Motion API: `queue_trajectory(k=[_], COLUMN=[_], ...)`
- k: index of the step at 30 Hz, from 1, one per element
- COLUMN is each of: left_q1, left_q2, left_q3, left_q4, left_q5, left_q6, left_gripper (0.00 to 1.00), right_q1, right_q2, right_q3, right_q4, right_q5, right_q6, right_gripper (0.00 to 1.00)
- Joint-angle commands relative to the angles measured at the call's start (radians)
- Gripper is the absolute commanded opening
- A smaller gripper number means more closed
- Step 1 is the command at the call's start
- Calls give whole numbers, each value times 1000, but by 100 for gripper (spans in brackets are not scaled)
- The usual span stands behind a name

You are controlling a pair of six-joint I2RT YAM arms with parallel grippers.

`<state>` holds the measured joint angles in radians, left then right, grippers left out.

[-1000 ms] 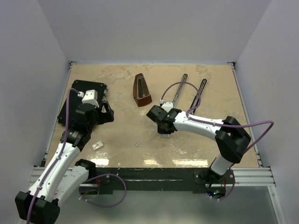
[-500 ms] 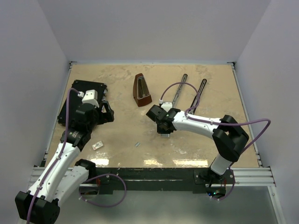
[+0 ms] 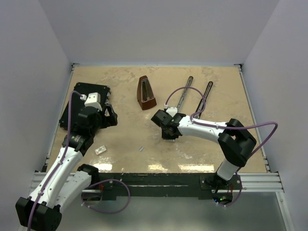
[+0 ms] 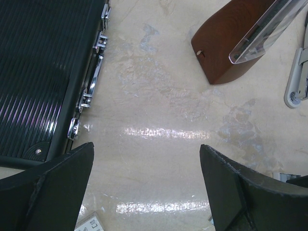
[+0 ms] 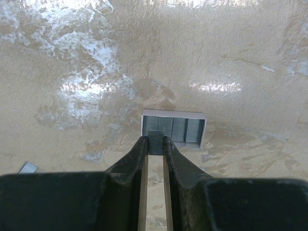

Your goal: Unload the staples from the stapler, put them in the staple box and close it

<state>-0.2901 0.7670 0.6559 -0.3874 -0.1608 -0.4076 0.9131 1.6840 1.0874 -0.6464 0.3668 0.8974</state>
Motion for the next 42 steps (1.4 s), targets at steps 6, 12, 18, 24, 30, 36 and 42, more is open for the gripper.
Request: queue_trajectory(k=[6,12,18,24,30,36,42], left_q1=[3,3,3,3,3,3,3], left_q2=[0,0,0,-1,-2,-2,2], left_q3=[-9,-9,-9,-9,-9,-10,-10], left_q4=[12,13,13,12,13,13,15], left_q5=[-3,-3,-3,-2,-2,-2,6], left_q6=[6,7,6,6,7,7,7], left_gripper=[96,96,96,96,96,96,96], right_q1=[-5,-3,-5,-5,-5,-5,-5], right_q2=[3,6,14,13,22,28,36], right_q3=[-7,-11,-11,-12,-11,-7,-4], right_q4=[25,25,25,24,27,28,27], right_q5=[0,1,0,0,0,3,9], right_q6=[17,25,26,35,40,40,41], right_gripper=[15,15,15,15,15,16,16])
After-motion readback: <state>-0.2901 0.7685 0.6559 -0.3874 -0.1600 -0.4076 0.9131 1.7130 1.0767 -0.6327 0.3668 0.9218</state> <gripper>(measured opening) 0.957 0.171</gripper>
